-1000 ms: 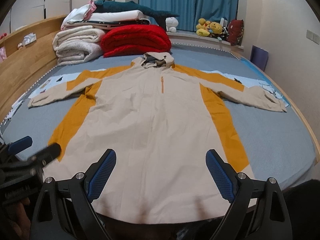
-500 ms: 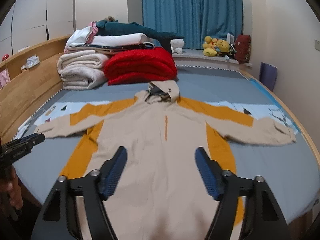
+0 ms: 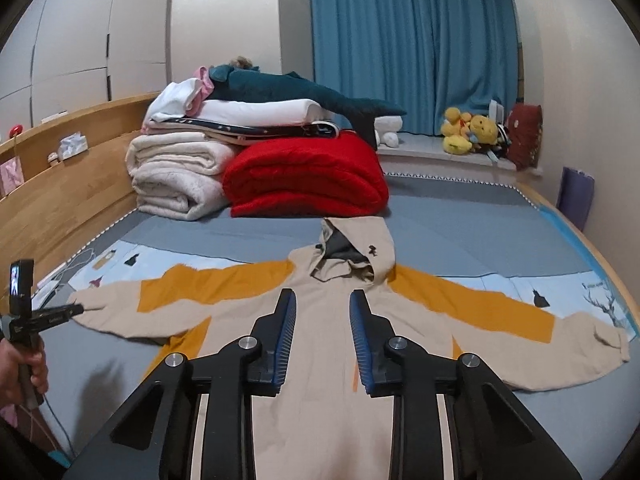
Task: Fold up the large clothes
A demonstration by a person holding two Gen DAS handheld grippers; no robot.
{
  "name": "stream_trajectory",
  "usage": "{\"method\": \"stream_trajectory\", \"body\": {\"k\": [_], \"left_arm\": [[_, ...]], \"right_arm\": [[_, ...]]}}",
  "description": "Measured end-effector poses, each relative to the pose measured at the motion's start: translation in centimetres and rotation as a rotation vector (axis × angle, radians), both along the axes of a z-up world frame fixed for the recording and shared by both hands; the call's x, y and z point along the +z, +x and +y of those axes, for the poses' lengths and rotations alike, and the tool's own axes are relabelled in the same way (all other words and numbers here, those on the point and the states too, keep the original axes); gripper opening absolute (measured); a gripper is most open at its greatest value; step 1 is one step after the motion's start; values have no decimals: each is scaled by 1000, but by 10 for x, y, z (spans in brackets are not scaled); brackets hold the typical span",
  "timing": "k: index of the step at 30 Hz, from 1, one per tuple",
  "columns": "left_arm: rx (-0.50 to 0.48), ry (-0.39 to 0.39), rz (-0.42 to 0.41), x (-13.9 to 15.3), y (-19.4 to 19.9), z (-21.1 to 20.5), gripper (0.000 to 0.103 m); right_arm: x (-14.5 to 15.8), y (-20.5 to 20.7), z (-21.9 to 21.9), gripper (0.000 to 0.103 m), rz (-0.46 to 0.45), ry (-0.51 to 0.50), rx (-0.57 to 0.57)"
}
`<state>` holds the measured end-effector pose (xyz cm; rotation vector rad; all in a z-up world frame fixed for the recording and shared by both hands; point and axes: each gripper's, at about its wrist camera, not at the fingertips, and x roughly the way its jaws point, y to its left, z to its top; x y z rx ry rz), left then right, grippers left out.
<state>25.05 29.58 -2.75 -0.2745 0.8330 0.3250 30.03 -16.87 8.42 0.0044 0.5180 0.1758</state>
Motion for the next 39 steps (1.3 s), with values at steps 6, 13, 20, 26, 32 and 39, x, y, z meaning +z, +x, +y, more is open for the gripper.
{"method": "stream_trajectory", "body": {"k": [6, 13, 20, 26, 32, 39], "left_arm": [[223, -124, 55, -44, -3, 87, 12], [407, -258, 54, -79, -4, 164, 29], [542, -386, 26, -105, -3, 216, 38], [602, -443, 13, -124, -1, 236, 33], [623, -432, 3, -121, 3, 241, 3], [545, -258, -59, -59, 34, 200, 0]], "right_arm": [[-20, 37, 6, 70, 71, 32, 28], [-46, 63, 17, 76, 134, 9, 37], [-61, 77, 27, 5, 177, -10, 56], [-82, 87, 37, 38, 266, -38, 99], [-93, 90, 32, 52, 324, 1, 101], [-103, 94, 19, 1, 396, -40, 46]]}}
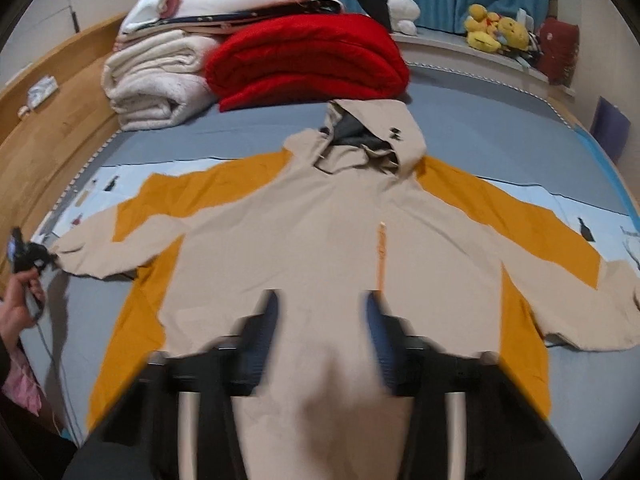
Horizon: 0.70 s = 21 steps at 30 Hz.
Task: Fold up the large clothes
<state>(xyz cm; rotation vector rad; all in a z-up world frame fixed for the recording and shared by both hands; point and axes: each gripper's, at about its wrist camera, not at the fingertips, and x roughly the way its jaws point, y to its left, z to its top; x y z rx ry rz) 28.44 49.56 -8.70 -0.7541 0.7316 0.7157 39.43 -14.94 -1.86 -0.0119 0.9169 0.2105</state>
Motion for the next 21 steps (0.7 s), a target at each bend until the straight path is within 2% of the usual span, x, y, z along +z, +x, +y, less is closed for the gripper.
{"method": "stream_trajectory", "body": {"k": [3, 7, 8, 11, 12, 15, 17, 18, 19, 21], "left_arm": [[-115, 81, -49, 41, 29, -46, 0], [-303, 132, -124, 87, 68, -128, 0], [-359, 136, -147, 98, 77, -154, 0], [-558, 123, -210, 125, 101, -246, 0], [-632, 110, -230, 131, 107, -279, 0], [-879, 54, -244, 137, 117, -380, 0], [-1095, -18, -188, 125, 124, -439, 20], [-1202, -40, -146, 120, 125, -462, 20], [-1230, -6, -133, 121, 122, -472, 20], [-1208, 38, -152, 133, 116, -467, 21]], "right_arm": [[0, -1, -12, 2, 13, 9, -30], [-4, -2, -25, 6, 64, -4, -50], [-6, -2, -29, 12, 78, 7, -56], [-8, -5, -41, 44, 93, 44, -75], [-7, -6, -44, 50, 91, 50, -80], [-5, -6, -51, 52, 84, 46, -95], [-5, -5, -57, 52, 87, 58, -108], [-5, -3, -60, 52, 91, 67, -116], [-5, -2, -62, 52, 95, 74, -123], [-4, 2, -67, 52, 103, 98, -141]]}}
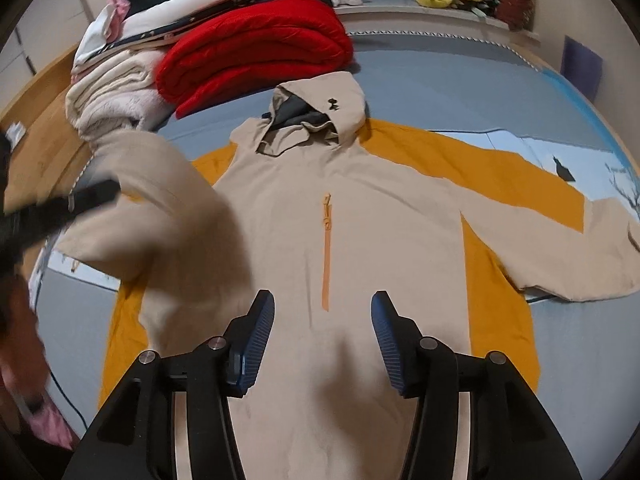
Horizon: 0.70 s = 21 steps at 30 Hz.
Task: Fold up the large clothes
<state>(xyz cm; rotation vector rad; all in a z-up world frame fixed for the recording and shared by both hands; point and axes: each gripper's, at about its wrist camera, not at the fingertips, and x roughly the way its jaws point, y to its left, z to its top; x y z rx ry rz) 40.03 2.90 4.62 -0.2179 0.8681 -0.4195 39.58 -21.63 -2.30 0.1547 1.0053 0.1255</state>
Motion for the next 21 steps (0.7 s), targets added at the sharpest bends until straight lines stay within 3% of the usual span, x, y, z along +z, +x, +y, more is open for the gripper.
{"method": "stream_trajectory", "body": {"k": [2, 4, 6, 7, 9, 10, 12, 13, 18, 21], "left_arm": [[82, 49, -4, 16, -4, 18, 21], [233, 119, 18, 31, -10, 40, 21], [362, 115, 48, 38, -16, 68, 21], [403, 95, 50, 37, -24, 84, 22], [459, 116, 30, 29, -32, 92, 23], [478, 165, 36, 22, -28, 92, 23], [473, 247, 108, 1, -18, 90, 23], [458, 246, 123, -4, -16, 92, 23], [489, 306, 89, -8, -1, 107, 23], [520, 268, 92, -7, 5, 123, 23]], "right_arm": [[2, 4, -4, 52, 1, 18, -16], [4, 5, -6, 47, -4, 32, -28], [7, 6, -6, 13, -22, 36, -32], [8, 8, -7, 12, -28, 34, -36], [7, 12, -11, 12, -27, 50, -65], [5, 15, -14, 12, -19, 63, -81], [-4, 23, -24, 14, 21, 123, -127], [-8, 26, -26, 15, 37, 142, -140], [-41, 47, -27, 48, 117, 223, -164], [-66, 61, -24, 51, 178, 289, -167]]}}
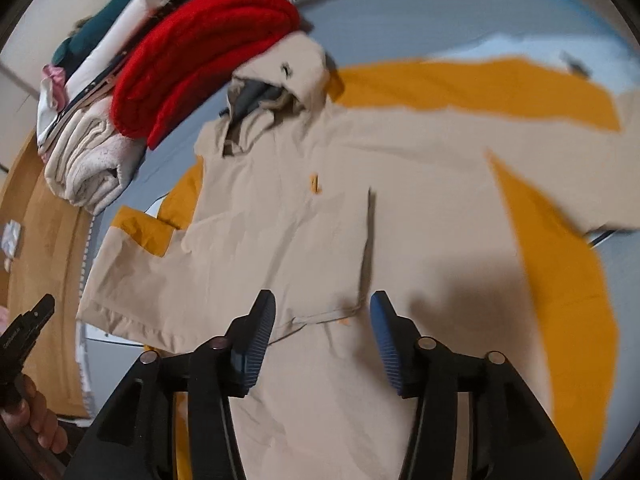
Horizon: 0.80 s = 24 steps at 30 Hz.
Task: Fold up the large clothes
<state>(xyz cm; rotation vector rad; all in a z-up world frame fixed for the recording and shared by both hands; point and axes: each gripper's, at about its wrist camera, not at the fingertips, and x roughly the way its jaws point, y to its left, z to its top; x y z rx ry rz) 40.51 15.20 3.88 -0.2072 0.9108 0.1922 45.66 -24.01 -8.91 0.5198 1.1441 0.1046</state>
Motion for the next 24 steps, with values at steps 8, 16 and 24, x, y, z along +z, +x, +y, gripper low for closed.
{"method": "stream_trajectory", "body": {"k": [8, 16, 24], "left_arm": [[48, -29, -1, 2, 7, 23, 23], [47, -35, 47, -17, 16, 28, 23], [-25, -126, 159, -55, 26, 9, 23]], "right_arm": [[-73, 23, 7, 51, 190, 87, -70], [-36, 25, 4, 7, 52, 45, -71], [56, 22, -55, 7, -212, -161, -161]]}}
